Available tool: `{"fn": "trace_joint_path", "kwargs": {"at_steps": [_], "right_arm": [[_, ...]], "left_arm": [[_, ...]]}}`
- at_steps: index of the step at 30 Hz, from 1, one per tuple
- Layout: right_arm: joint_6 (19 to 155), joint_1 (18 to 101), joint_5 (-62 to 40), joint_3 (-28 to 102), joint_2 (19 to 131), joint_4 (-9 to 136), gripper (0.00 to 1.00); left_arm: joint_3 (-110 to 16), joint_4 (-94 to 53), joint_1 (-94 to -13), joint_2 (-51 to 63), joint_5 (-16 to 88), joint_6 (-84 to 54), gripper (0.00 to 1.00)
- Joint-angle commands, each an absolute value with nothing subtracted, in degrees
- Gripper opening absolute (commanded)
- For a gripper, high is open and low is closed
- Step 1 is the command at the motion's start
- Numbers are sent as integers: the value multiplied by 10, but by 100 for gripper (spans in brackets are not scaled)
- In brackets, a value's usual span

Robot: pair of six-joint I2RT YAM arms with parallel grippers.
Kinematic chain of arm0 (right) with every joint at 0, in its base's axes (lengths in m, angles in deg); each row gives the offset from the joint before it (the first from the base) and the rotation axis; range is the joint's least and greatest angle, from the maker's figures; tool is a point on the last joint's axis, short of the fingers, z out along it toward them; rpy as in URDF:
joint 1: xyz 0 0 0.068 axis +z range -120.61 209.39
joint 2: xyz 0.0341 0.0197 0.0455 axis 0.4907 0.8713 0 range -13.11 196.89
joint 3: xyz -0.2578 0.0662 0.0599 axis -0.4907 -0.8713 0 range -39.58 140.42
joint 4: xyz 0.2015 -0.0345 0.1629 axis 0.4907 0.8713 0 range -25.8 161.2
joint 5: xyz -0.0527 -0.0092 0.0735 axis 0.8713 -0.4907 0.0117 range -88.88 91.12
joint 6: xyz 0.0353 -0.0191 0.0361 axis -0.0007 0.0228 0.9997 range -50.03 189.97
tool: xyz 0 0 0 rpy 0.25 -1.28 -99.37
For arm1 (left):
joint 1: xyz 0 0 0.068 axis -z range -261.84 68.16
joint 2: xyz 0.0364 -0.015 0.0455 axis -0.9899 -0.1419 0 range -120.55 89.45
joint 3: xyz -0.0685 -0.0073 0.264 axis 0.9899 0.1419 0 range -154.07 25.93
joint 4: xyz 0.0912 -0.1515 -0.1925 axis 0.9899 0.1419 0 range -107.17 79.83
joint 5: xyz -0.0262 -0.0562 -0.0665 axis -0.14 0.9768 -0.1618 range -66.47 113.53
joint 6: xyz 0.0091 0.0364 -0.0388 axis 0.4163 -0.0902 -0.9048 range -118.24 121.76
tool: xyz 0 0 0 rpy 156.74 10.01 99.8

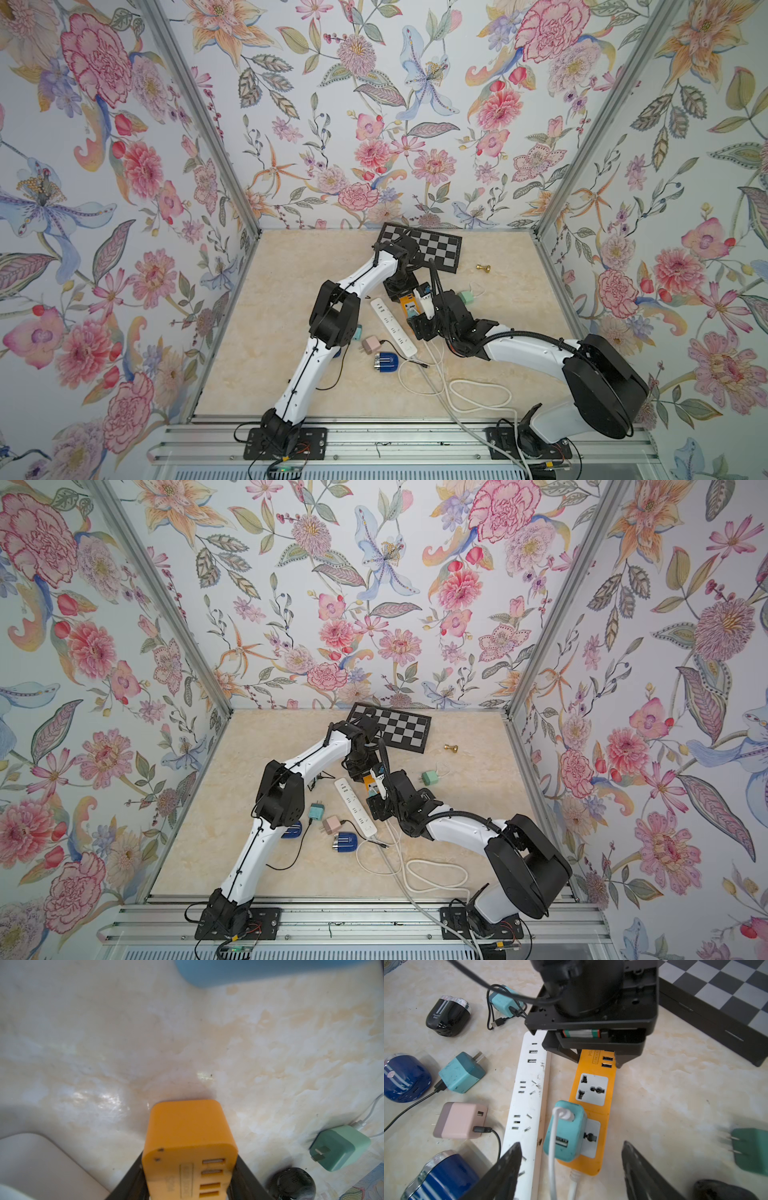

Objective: Unplug the electric shaver
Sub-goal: Remove the plug from the socket.

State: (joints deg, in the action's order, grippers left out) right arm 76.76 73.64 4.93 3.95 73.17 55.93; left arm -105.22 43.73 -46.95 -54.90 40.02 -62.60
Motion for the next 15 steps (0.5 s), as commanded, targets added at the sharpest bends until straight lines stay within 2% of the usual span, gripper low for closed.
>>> {"fn": "trace_joint_path", "kwargs": {"at_steps": [1, 4, 6, 15], "right_arm": [[745, 745, 85, 57, 750, 564, 77], [740, 747, 91, 69, 767, 568, 76], [737, 749, 96, 76, 779, 567, 74], [712, 772, 154, 92, 812, 562, 52]], "left_arm": [[-1056, 454, -465, -573, 392, -634, 38], [-1072, 457, -464, -584, 402, -636, 37], [-1081, 459, -464, -592, 412, -637, 32], [-1096, 472, -463, -599, 415, -644, 32]]}}
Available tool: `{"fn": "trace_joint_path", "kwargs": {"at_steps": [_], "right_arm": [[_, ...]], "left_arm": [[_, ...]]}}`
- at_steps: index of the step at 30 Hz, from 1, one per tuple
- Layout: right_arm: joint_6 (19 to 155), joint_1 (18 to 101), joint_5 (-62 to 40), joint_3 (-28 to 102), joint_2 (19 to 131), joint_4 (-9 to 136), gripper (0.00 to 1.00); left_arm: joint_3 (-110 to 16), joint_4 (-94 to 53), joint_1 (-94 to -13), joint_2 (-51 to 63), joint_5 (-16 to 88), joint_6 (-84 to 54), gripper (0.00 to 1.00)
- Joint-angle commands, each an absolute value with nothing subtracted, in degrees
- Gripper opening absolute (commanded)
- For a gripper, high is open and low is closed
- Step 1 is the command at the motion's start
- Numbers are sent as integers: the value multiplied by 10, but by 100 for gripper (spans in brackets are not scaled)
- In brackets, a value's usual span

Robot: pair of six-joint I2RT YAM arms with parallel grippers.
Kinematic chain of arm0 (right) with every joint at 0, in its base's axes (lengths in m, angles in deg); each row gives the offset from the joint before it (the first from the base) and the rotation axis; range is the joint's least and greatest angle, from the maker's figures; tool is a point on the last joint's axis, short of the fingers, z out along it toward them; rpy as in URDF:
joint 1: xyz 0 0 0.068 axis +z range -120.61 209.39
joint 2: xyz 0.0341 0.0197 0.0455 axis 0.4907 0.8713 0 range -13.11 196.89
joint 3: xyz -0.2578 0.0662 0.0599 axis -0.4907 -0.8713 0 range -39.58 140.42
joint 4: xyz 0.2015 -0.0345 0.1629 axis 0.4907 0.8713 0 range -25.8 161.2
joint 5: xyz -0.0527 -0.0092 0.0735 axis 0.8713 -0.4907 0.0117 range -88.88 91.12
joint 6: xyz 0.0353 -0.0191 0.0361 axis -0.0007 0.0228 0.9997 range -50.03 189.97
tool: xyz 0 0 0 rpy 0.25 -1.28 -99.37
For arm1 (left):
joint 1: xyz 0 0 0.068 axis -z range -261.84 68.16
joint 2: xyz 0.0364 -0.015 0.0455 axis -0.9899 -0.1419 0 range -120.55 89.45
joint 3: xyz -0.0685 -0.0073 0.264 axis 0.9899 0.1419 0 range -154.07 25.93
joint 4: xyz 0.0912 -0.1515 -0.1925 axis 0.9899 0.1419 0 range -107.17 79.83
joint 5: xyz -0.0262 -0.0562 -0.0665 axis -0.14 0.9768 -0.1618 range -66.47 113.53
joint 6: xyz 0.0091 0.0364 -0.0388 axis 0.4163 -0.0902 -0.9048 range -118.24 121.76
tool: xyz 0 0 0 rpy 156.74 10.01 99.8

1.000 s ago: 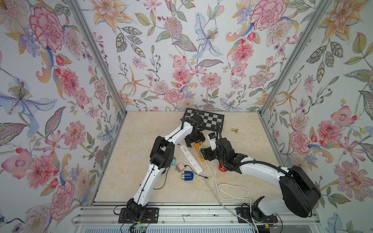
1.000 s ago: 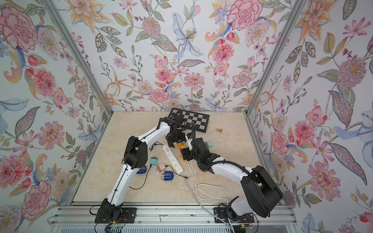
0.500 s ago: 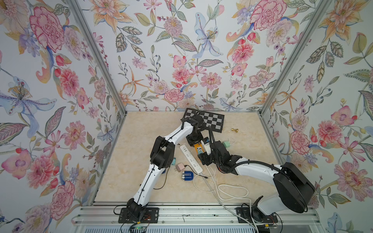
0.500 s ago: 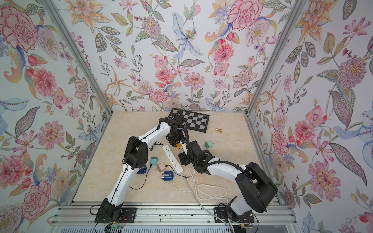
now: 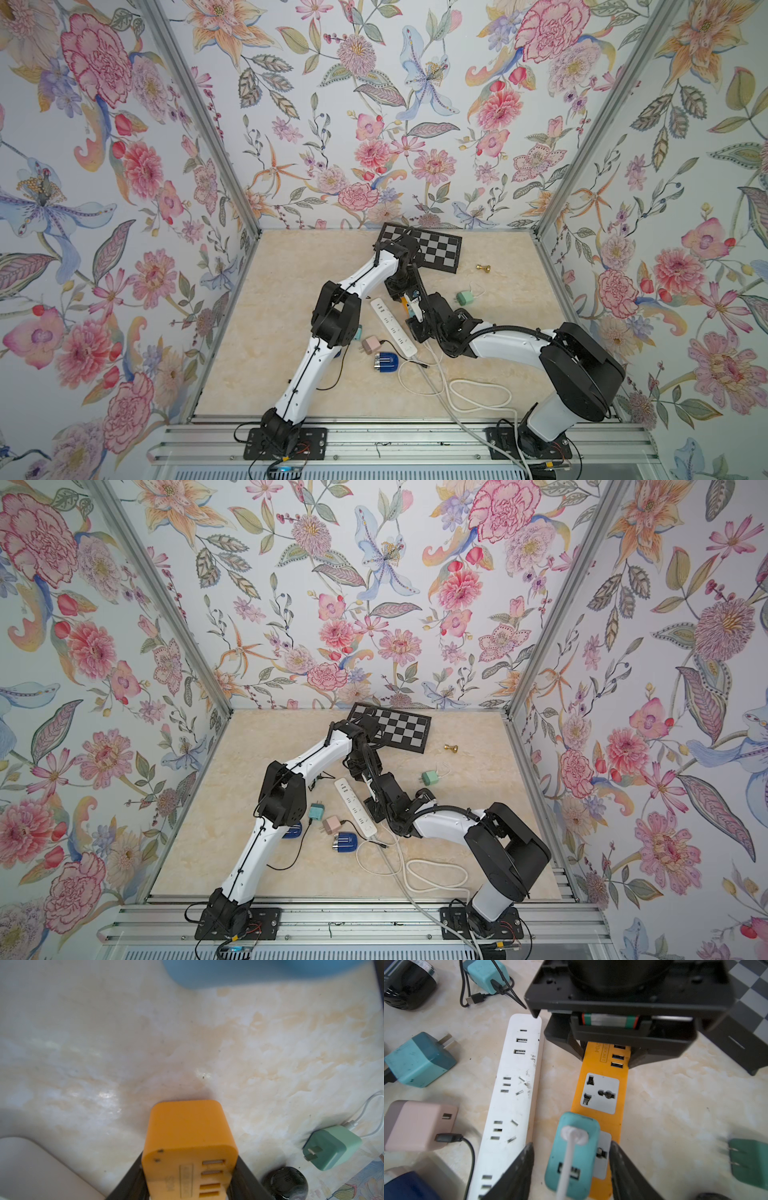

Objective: Unplug the electric shaver
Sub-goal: Remove the plug from the socket.

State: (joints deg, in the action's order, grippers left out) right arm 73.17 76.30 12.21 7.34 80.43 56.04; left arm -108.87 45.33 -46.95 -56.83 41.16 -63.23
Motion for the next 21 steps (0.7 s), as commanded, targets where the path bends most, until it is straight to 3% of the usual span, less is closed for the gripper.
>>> {"fn": "trace_joint_path", "kwargs": {"at_steps": [1, 14, 21], "right_arm": [[708, 776, 156, 94, 815, 561, 51], [695, 789, 190, 107, 825, 552, 20], [750, 769, 138, 90, 802, 531, 12]], "left_arm": [[-1096, 473, -463, -601, 417, -643, 32], [-1108, 489, -463, -613, 421, -635, 32], [-1107, 494, -463, -615, 421, -628, 32]]}}
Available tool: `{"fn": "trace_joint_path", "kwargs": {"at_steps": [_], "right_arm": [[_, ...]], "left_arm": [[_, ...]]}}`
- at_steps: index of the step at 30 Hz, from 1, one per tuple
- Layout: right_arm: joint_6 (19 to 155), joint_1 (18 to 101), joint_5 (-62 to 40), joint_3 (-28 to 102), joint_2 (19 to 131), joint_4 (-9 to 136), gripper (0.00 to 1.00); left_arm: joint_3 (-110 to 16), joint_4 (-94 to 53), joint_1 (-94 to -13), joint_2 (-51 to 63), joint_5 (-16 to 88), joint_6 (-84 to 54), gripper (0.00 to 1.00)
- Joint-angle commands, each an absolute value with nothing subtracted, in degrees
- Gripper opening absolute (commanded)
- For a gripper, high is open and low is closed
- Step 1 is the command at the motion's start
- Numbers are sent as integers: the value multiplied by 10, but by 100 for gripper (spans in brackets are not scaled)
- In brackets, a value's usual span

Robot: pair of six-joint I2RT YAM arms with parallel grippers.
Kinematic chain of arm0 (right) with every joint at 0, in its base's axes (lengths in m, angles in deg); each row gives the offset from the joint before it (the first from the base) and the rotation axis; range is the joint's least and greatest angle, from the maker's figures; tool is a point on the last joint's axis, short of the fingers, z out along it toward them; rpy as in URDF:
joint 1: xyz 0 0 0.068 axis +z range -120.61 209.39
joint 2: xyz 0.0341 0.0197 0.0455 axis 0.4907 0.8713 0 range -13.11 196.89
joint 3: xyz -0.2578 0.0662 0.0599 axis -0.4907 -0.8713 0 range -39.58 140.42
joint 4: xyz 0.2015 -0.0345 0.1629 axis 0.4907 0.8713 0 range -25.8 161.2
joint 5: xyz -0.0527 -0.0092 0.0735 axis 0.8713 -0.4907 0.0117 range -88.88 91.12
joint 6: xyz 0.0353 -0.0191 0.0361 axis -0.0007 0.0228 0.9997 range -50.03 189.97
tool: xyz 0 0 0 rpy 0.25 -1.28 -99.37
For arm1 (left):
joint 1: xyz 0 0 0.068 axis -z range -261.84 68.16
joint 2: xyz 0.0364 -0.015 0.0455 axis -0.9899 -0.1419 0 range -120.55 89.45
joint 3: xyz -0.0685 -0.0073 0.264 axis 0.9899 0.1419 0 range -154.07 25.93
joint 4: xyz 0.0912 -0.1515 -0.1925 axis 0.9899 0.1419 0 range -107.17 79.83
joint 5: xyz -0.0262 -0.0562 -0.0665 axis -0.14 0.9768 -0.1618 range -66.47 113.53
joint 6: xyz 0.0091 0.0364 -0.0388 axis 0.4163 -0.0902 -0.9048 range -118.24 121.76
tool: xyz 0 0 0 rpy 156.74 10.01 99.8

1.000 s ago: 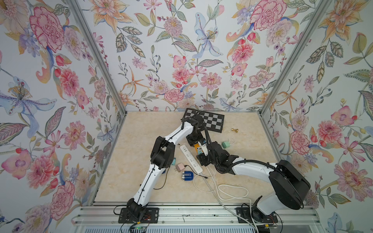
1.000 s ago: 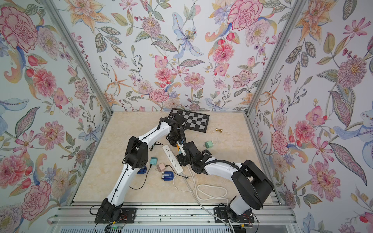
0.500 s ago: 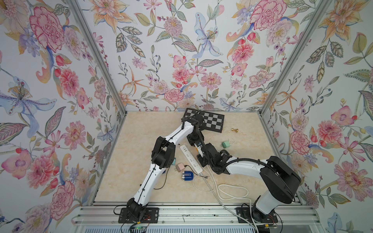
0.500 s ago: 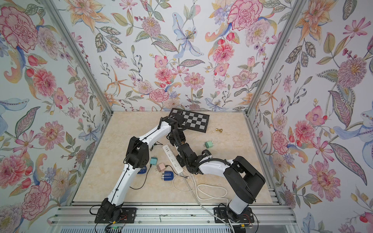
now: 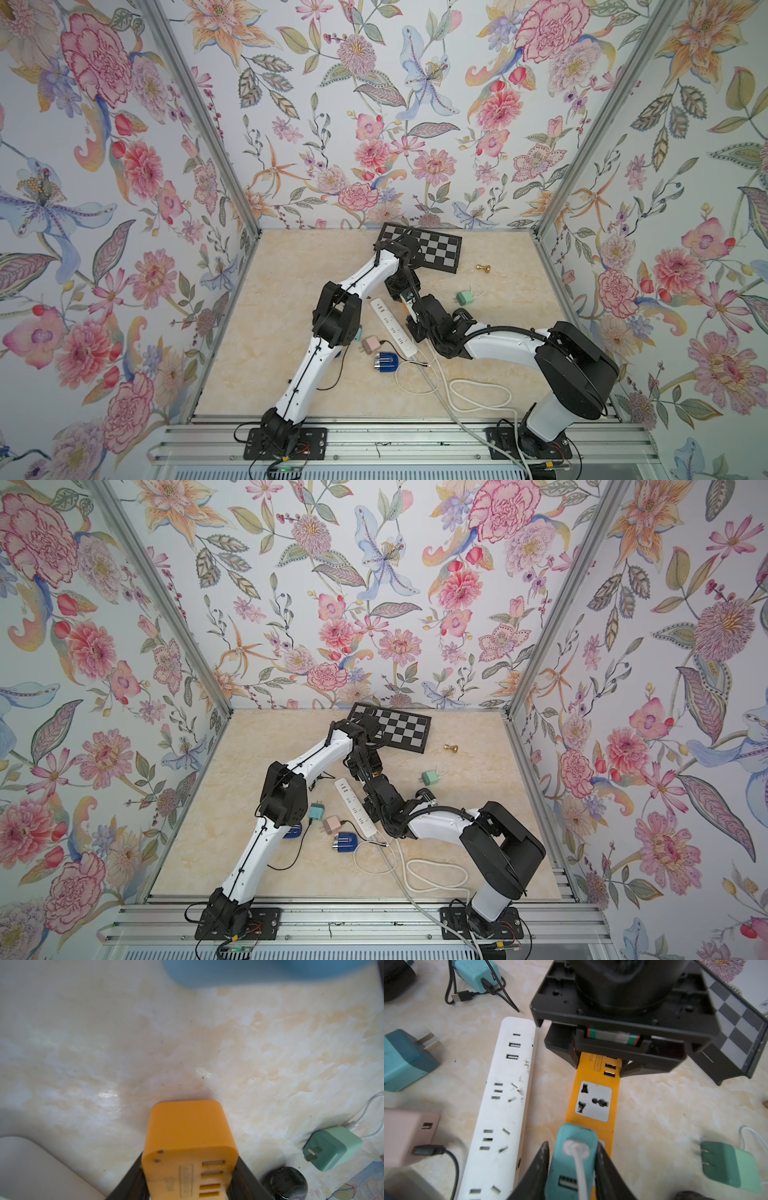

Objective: Unplug the electric shaver
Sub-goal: Remove the plug from the socket.

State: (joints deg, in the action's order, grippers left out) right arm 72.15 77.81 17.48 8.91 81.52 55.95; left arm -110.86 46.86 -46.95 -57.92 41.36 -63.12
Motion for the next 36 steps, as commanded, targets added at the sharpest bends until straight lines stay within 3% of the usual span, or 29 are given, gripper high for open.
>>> {"fn": "trace_joint_path", "kwargs": {"at_steps": [1, 11, 21, 29, 31, 36], "right_arm": [[753, 768, 133, 85, 797, 523, 11], [655, 842, 246, 117, 801, 535, 7], [731, 768, 145, 101, 769, 534, 5], [663, 852, 230, 145, 799, 557, 3], [667, 865, 255, 141, 799, 550, 2], [700, 840, 231, 126, 779, 548, 2]], "left_arm": [[-1108, 496, -463, -615, 422, -628, 32], [-1109, 502, -462, -621, 432, -627, 32], [-1103, 504, -459, -621, 430, -621, 31], [-1101, 491, -456, -626, 438, -628, 30], [-1100, 489, -456, -626, 442, -628, 24], [-1091, 487, -455, -624, 445, -629, 24]]}}
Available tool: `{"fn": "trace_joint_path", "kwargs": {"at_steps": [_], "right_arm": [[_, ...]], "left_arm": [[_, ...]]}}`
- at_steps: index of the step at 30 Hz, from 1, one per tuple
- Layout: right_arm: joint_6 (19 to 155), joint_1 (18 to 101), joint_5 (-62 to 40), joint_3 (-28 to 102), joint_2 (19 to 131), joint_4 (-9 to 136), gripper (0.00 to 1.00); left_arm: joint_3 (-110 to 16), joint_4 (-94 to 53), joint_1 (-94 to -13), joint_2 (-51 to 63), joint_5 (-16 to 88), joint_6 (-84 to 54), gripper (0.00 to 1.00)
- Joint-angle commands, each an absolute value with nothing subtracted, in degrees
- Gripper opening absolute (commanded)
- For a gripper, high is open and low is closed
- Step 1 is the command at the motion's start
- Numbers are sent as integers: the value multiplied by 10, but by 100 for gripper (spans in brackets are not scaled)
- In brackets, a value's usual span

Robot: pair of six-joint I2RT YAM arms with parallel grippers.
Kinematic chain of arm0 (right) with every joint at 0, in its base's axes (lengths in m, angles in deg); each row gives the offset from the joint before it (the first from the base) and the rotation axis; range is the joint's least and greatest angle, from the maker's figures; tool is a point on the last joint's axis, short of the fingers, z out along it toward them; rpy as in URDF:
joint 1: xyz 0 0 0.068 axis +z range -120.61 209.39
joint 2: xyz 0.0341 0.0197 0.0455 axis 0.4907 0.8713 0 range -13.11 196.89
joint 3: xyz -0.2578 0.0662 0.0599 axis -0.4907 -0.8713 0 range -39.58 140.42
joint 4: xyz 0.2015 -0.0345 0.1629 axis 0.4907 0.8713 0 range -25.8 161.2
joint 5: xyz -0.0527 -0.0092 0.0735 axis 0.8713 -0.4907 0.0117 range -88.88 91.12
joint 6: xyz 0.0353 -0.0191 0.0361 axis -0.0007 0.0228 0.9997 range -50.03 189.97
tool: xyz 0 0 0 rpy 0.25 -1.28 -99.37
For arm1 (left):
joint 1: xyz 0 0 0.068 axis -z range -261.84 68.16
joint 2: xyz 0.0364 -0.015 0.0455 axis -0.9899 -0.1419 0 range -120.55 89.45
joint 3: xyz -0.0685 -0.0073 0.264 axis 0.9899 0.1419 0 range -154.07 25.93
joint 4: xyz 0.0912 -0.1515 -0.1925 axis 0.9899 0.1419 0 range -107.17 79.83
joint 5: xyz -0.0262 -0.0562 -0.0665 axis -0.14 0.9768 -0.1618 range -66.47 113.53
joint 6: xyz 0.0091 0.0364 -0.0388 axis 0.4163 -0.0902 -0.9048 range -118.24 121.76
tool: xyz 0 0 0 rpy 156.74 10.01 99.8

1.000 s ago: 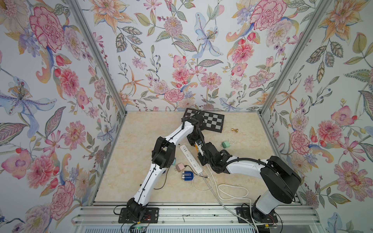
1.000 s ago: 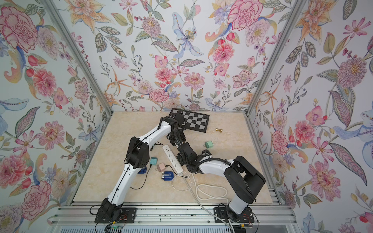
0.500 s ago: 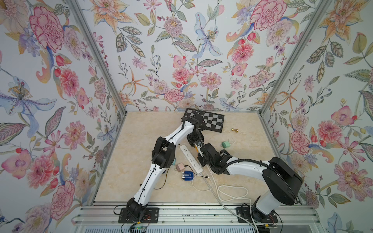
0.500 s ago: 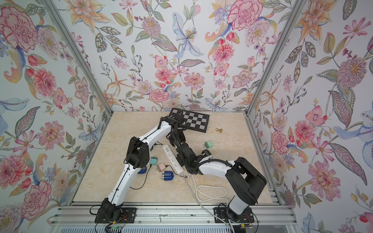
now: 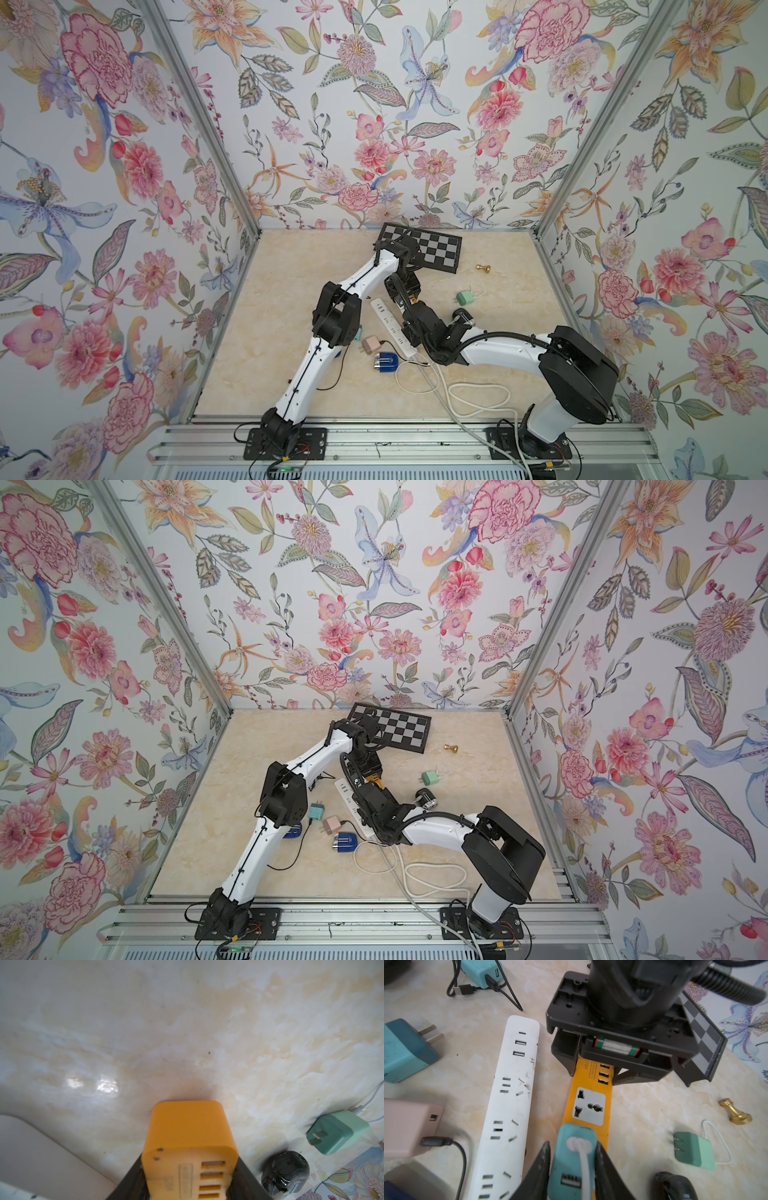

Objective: Unplug the electric shaver
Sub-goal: Remove the plug from the socket.

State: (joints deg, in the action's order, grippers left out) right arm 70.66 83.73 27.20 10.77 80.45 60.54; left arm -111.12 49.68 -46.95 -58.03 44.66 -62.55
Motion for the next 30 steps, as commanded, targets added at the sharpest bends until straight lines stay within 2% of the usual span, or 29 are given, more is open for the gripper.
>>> {"fn": "trace_joint_path", "kwargs": {"at_steps": [1, 4, 6, 9, 12, 16, 22, 30], "right_arm": [[718, 820, 198, 115, 766, 544, 2], [785, 764, 79, 75, 731, 497, 3], [761, 789, 91, 77, 726, 487, 1], [683, 857, 168, 130, 771, 545, 1], [696, 868, 198, 140, 784, 564, 0], [697, 852, 203, 123, 750, 564, 0], [731, 800, 141, 100, 677, 572, 1], [734, 761, 106, 58, 671, 573, 0]], "left_arm": [[-1089, 486, -455, -623, 445, -628, 24], [-1081, 482, -455, -620, 445, -630, 24], [-1085, 479, -455, -621, 447, -633, 24], [-1093, 478, -455, -626, 450, -637, 24], [-1099, 484, -455, -628, 447, -636, 24], [-1089, 475, -455, -622, 443, -637, 25], [-1103, 465, -455, -622, 440, -640, 25], [-1098, 453, -456, -622, 445, -638, 26]]}}
